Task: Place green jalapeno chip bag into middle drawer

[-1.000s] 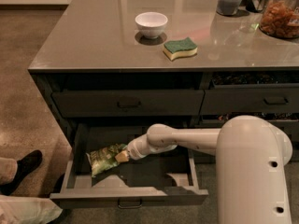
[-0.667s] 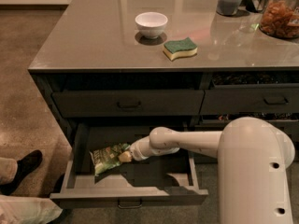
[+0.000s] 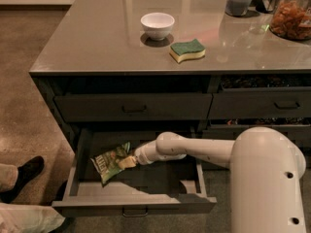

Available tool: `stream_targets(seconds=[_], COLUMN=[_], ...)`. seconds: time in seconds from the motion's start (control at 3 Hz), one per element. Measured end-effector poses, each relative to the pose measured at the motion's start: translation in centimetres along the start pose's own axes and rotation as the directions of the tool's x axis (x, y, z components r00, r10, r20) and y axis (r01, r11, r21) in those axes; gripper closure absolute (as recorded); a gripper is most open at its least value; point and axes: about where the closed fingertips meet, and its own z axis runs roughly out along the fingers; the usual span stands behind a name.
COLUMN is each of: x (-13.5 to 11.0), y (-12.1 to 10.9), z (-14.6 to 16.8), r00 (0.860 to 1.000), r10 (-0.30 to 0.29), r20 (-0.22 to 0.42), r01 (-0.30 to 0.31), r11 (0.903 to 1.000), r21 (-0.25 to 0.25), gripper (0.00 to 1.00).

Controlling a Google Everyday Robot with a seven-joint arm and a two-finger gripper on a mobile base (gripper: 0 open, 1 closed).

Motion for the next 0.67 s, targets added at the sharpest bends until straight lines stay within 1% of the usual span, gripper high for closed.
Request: stream_targets(seconds=[0.33, 0.67], x=[-0.14, -0.14], y=[-0.05, -0.05], z=[0.05, 0.06], r00=[1.0, 1.0], r10=[-0.006, -0.006], r20=[0.004, 0.004], r01=[0.006, 0.006], r11=[1.0, 1.0], r21=[-0.002, -0.002], gripper=[0.0, 0.0])
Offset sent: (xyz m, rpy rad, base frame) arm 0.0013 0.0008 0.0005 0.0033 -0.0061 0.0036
